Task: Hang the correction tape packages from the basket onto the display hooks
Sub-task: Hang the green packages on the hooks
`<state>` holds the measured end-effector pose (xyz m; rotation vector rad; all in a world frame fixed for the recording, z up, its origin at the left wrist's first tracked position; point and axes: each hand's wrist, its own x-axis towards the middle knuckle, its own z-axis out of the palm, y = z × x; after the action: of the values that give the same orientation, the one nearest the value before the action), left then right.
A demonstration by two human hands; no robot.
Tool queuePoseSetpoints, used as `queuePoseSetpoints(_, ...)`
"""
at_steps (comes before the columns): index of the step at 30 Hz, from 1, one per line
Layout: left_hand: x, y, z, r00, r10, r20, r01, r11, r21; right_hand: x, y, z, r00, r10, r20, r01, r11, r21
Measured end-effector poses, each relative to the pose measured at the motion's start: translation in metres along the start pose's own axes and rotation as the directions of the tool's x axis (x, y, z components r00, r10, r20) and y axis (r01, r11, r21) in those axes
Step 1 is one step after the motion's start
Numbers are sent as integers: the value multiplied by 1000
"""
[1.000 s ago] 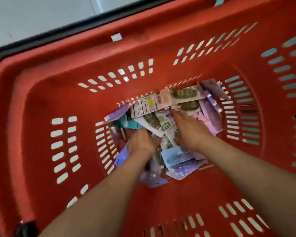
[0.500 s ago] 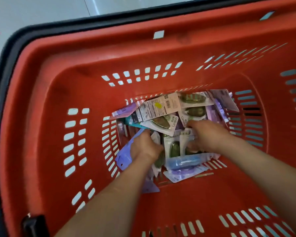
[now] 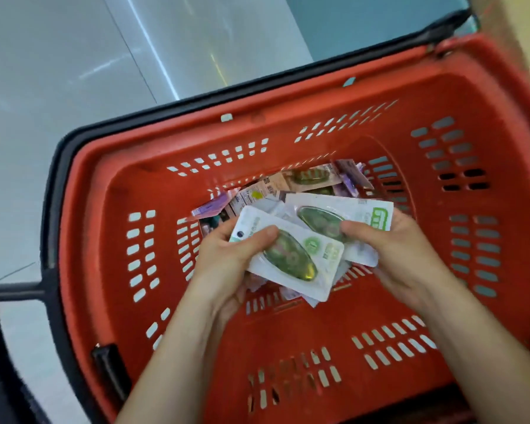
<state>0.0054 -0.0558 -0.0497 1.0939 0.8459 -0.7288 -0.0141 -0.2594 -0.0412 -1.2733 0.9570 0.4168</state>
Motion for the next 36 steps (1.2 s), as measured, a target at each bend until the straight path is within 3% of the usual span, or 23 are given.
queuePoseSetpoints(4, -28, 7, 9, 996, -61, -66, 50, 986, -156, -44, -9, 9, 999, 47, -14, -39, 939, 341)
queuePoseSetpoints(7, -50, 14, 24, 979, -72, -191, 19, 964, -265, -72, -15, 15, 995, 49, -82, -9, 903, 430)
queuePoseSetpoints(10, -76, 24, 44, 966, -68, -250, 4, 969, -247, -99, -24, 22, 993, -13, -116, 56, 924, 379)
queuePoseSetpoints(15, -119, 59, 61, 983, -83, -162, 54, 983, -176, -138, -53, 14, 995, -86, -48, 94, 972, 215)
queuePoseSetpoints(17, -137, 74, 65, 989, -39, -142, 26, 995, -97, -153, -67, 5, 997, -77, 29, 74, 994, 77)
queuePoseSetpoints(22, -185, 109, 81, 997, 30, -69, -26, 997, 70, -185, -111, -7, 942, 97, 321, -90, 995, -35)
queuePoseSetpoints(24, -206, 121, 89, 999, 24, -33, -20, 994, 111, -198, -121, -10, 928, 174, 330, -179, 984, -15)
queuePoseSetpoints(27, -237, 139, 101, 997, 75, -26, -70, 985, 158, -224, -133, -18, 958, 191, 212, -233, 954, 191)
queuePoseSetpoints(30, -271, 166, 106, 985, 175, 2, -170, 956, 240, -261, -153, -29, 990, 120, 74, -140, 915, 378)
queuePoseSetpoints(33, -310, 194, 106, 959, 216, 184, -276, 860, 429, -295, -180, -38, 993, -109, 36, 93, 947, 306)
queuePoseSetpoints(36, -351, 222, 114, 913, 132, 386, -346, 751, 563, -329, -220, -41, 953, -303, 24, 289, 929, 233)
